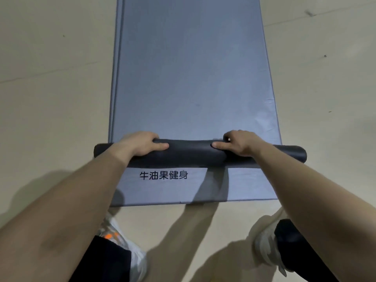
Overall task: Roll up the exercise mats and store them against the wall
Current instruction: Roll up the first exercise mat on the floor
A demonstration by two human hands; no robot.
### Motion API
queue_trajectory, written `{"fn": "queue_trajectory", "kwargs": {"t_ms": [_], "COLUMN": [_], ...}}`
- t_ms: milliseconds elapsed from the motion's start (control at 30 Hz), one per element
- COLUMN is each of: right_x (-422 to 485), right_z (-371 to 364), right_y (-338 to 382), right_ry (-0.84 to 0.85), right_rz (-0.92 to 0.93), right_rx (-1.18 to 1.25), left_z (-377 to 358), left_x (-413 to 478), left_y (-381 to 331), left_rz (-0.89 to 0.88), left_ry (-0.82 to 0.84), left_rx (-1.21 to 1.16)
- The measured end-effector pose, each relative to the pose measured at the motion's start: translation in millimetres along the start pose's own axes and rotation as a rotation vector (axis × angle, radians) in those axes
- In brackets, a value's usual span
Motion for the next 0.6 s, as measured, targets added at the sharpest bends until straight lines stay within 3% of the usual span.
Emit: {"fn": "queue_trajectory", "kwargs": {"t_ms": [67, 167, 233, 333, 400, 467, 600], "right_x": [7.0, -24.6, -34.0, -16.5, 6.1, 23.1, 24.3], "right_z": [25.8, 25.0, -8.0, -27.1, -14.5, -2.7, 9.7], "right_y": [2.9, 24.1, 34.5, 23.0, 19.3, 21.6, 19.6], "right_ry": [-0.315, -0.761, -0.703, -0.492, -0.433, -0.388, -0.263], "right_rz": [-0.015, -0.037, 0.017, 0.042, 0.047, 0.063, 0.036], "right_rx": [-0.101, -0.172, -0.202, -0.323, -0.336, -0.322, -0.290], "left_z": [12.9, 19.4, 19.4, 9.0, -17.2, -35.7, -0.3], "left_x": [12.0, 15.2, 11.7, -3.6, -11.2, -5.2, 3.9], "left_y": [-5.3, -10.5, -12.8, -32.3, -43.0, -40.2, -46.3], "left_rz": [0.044, 0.140, 0.133, -0.062, -0.188, -0.204, -0.228], "left_ry": [-0.150, -0.405, -0.566, -0.741, -0.659, -0.516, -0.462], "left_rx": [0.093, 0.011, -0.035, -0.057, 0.041, 0.300, 0.297]}}
Point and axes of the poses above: each hand's wrist, its own x-axis towards the middle knuckle, its own z-axis out of the back of the hand, y = z × x, the point moved 9 cm from there along x, towards the middle knuckle, and after that the axes turned 7 degrees about -x, right-handed, at the moved point
